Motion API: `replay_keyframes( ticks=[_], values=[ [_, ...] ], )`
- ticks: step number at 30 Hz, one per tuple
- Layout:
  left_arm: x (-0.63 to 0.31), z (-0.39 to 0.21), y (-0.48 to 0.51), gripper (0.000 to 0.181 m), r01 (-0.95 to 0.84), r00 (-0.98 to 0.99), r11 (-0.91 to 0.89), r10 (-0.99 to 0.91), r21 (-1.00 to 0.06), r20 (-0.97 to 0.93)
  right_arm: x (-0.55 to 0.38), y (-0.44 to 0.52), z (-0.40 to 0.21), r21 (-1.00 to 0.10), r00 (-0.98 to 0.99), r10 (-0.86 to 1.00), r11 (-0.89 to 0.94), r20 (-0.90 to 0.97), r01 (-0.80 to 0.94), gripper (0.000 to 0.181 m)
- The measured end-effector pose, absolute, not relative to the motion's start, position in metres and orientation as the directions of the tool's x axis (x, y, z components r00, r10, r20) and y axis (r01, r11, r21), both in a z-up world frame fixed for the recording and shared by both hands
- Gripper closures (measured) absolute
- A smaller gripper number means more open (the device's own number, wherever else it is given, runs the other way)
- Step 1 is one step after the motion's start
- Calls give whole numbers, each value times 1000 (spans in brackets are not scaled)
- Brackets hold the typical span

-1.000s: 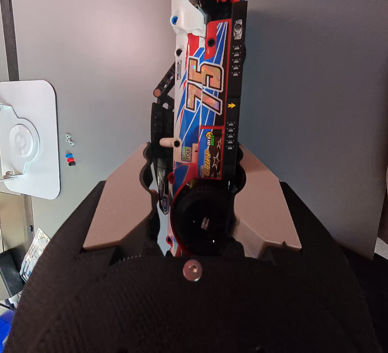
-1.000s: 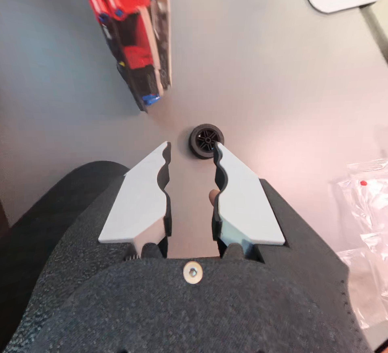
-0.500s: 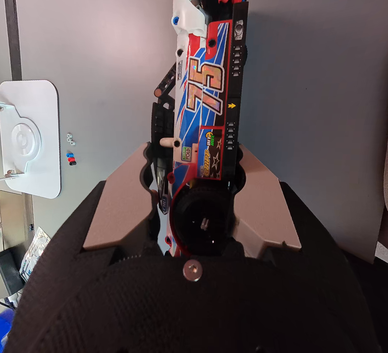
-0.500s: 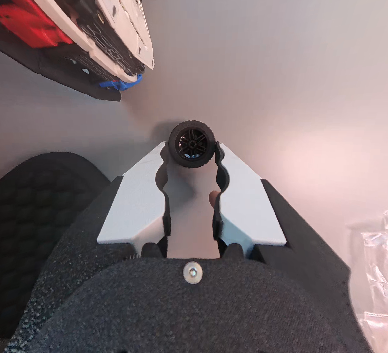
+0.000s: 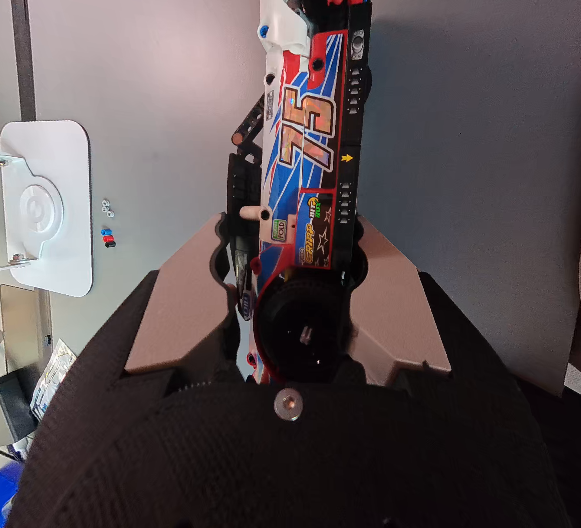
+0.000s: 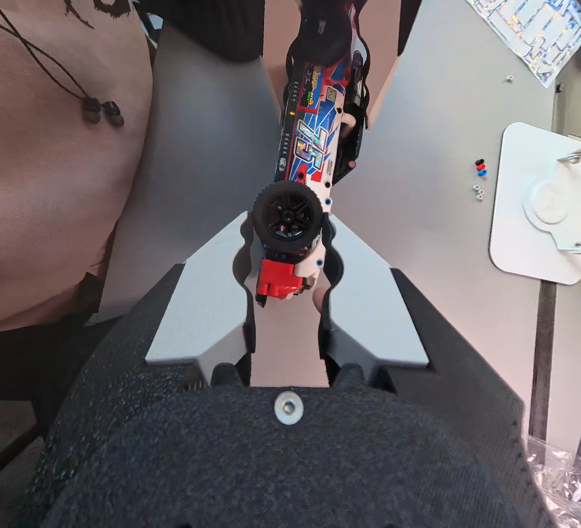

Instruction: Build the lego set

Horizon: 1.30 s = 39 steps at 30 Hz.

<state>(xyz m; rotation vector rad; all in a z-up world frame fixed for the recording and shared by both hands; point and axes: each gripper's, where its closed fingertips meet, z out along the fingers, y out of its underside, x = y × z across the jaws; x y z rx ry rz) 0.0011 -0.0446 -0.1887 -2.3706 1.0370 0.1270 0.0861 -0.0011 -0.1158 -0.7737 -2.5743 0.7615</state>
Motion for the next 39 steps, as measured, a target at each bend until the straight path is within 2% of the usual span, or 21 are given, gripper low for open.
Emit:
replay_keyframes(
  ticks=[7,18,32,39],
  values=[
    [1,-188,-44,106,-705,698,-551,-650,-446,-300,83,-4,-130,-491,-825,546,764,146,419,140],
    [0,-189,-44,106,-706,697,-550,-651,-446,-300,85,2,-136,-433,-879,461,822,120,371,139],
    [1,-188,-45,107,-710,695,-544,-642,-447,-323,88,-2,-138,-487,-943,322,839,81,244,140],
    [2,-188,-45,106,-714,693,-541,-636,-444,-340,90,-6,-132,-539,-949,282,825,138,167,140]
  ],
)
